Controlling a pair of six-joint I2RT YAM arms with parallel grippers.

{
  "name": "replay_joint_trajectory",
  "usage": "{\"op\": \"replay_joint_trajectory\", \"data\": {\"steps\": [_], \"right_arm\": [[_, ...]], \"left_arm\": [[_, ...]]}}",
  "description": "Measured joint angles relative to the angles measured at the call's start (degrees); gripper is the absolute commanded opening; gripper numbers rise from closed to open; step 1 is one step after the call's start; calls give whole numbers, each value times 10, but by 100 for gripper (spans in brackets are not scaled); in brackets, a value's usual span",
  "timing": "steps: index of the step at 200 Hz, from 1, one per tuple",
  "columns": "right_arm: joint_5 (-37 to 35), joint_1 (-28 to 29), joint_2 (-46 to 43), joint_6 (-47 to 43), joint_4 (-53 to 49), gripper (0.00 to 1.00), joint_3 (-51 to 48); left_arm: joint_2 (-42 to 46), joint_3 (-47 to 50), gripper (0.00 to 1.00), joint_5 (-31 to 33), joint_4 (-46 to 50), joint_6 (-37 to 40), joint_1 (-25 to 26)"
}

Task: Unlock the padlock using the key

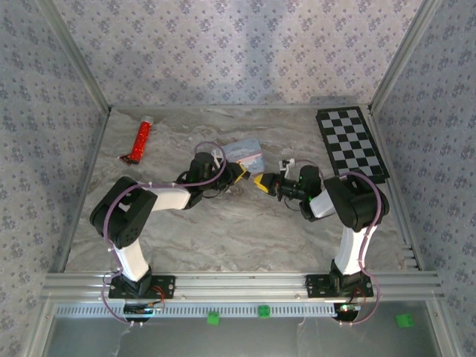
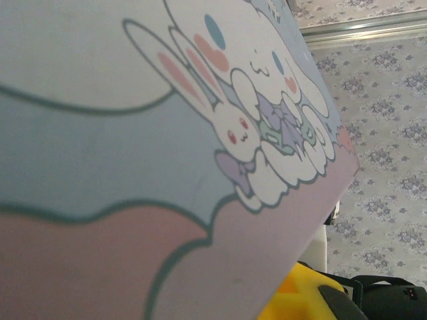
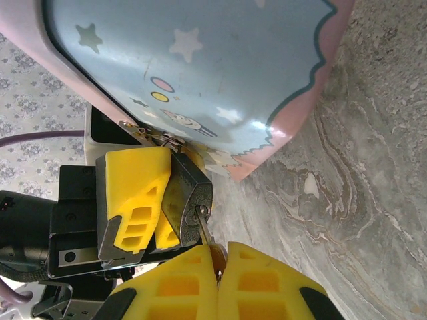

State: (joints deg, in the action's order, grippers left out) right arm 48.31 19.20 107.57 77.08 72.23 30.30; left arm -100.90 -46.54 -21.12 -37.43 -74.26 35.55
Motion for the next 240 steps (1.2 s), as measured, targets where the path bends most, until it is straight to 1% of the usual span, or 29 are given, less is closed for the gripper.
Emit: {"op": "replay_joint_trajectory", "data": {"steps": [50, 135, 197, 240], "right_arm": [[-5, 4, 0, -16, -5, 0, 4], [6, -1, 15, -86, 18, 0, 4], [5, 0, 18, -92, 17, 0, 16], [-2, 0, 18, -75, 17, 0, 31]], "left_arm": [[1, 0, 5, 2, -1, 0, -2], [1, 0, 4, 0, 1, 0, -2], [3, -4, 4, 9, -1, -15, -2], [3, -16, 3, 19, 1, -23, -4]]}}
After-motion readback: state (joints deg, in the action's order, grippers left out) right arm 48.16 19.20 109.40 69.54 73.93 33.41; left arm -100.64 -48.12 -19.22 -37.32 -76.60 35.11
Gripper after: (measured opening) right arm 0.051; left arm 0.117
